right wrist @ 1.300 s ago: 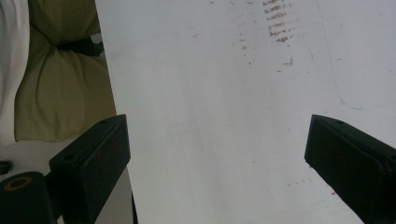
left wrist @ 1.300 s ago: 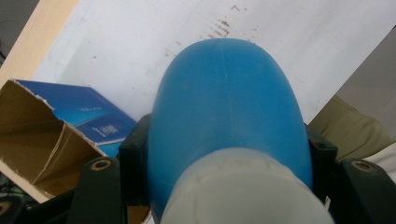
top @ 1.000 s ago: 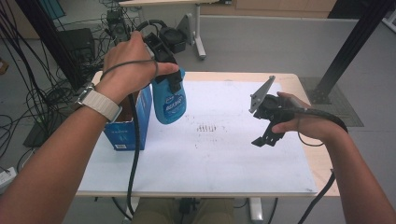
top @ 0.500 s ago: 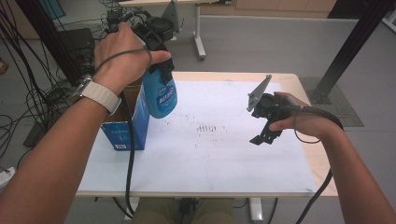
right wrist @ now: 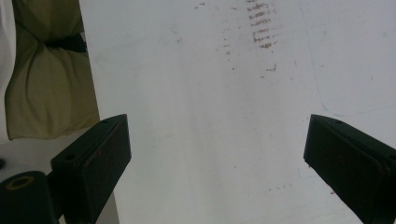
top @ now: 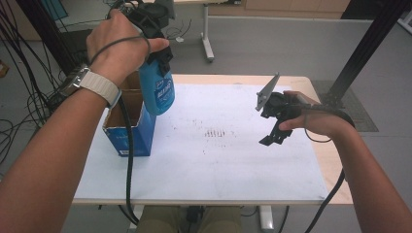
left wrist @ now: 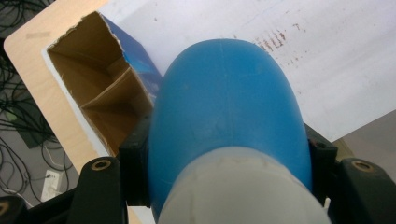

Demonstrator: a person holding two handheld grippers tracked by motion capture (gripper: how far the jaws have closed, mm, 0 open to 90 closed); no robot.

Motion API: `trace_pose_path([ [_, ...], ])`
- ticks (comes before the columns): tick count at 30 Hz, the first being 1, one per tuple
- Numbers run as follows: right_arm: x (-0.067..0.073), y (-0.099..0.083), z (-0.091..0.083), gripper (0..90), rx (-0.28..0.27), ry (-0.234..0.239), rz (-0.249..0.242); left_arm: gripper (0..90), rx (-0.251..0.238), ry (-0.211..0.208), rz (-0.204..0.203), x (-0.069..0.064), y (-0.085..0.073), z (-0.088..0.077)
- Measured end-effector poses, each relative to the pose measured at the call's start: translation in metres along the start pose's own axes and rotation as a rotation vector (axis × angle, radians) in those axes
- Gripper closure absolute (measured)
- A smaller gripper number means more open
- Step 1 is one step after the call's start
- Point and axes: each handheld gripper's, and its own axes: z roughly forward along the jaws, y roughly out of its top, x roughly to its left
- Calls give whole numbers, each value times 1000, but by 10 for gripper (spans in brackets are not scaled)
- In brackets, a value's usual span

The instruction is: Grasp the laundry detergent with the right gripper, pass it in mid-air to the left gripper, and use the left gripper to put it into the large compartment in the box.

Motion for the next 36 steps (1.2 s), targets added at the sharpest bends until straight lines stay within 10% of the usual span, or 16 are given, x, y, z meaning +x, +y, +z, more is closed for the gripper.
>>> trace_pose_path([
  [36, -16, -6, 4, 74, 14, 12, -1, 377, 36, 68, -271, 66, -3, -12],
])
